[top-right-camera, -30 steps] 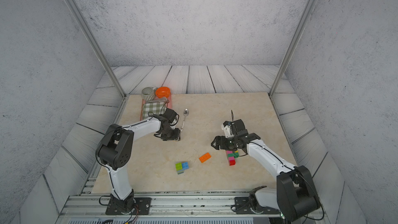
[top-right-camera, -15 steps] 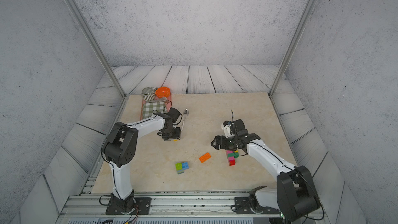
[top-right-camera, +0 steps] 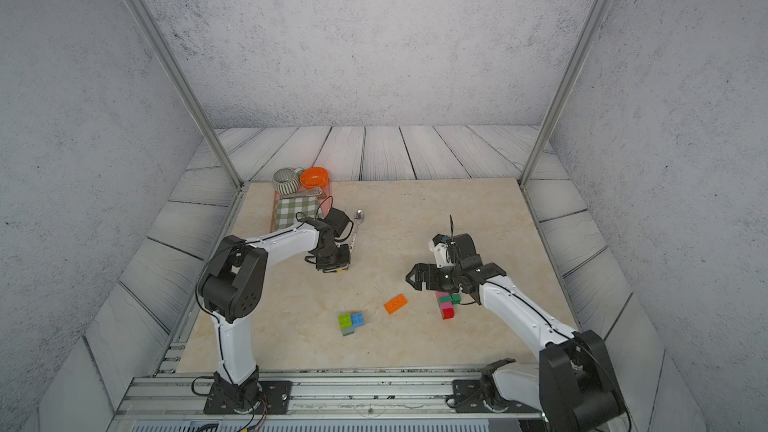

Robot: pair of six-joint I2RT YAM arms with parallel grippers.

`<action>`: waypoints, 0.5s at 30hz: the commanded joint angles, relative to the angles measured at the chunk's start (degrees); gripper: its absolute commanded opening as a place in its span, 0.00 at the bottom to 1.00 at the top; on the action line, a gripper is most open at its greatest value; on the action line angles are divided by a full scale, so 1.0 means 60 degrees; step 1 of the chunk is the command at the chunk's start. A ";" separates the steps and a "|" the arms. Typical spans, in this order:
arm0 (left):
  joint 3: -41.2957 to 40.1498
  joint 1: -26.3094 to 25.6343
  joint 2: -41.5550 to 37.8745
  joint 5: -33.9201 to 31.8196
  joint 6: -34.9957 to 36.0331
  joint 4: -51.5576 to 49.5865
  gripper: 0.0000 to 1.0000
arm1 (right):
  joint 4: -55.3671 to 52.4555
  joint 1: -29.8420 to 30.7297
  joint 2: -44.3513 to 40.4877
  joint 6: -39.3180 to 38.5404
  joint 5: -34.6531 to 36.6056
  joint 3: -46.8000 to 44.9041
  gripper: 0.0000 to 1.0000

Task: Assemble the letter p with lego
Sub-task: Pick up the lego brick from the center of the board.

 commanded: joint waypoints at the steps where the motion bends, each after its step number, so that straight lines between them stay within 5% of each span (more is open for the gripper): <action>1: -0.0446 -0.0020 -0.1162 0.1436 -0.1309 0.0882 0.22 | 0.0757 0.0038 -0.0907 0.0660 0.0597 -0.0397 0.99; 7: -0.1834 -0.0318 -0.2777 0.3638 -0.4624 0.3973 0.18 | 0.1605 0.0097 -0.2317 0.1434 0.0923 -0.0949 0.99; 15: -0.2948 -0.1752 -0.3919 0.3349 -0.9288 0.6290 0.17 | 0.3906 0.0169 -0.2548 0.2522 -0.0499 -0.1560 0.99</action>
